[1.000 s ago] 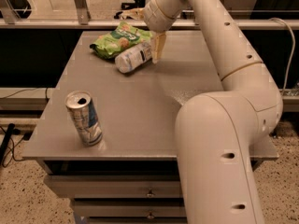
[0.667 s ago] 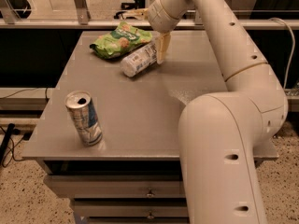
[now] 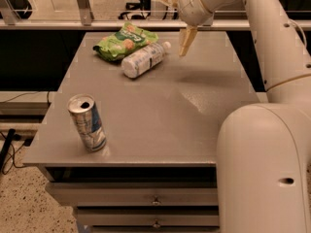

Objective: Move blue plastic bottle near green rice chip bag

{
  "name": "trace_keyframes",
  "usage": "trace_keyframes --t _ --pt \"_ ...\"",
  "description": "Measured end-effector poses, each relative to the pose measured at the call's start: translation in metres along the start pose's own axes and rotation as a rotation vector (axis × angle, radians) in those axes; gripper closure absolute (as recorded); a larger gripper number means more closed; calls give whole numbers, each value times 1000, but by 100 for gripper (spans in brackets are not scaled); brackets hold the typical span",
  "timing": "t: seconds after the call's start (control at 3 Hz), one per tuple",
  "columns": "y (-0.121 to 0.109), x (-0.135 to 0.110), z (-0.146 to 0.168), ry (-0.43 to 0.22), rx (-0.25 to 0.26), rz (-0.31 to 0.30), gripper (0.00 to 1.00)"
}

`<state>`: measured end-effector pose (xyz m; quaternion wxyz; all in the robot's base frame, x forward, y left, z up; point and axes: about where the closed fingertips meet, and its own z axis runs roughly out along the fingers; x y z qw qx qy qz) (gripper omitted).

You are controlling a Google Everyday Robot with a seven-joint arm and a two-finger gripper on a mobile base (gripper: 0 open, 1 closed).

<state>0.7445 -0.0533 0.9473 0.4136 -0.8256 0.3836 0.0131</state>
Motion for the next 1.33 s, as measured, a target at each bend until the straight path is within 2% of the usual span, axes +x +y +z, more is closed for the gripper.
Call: trace_keyframes --t 0.33,0.67,1.0,1.33 --pt "2 -3 -29 -65 95 40 0" --pt "9 -1 -68 -107 201 117 0" --pt "26 11 -102 -81 263 245 0" --pt "35 18 -105 -73 265 285 0"
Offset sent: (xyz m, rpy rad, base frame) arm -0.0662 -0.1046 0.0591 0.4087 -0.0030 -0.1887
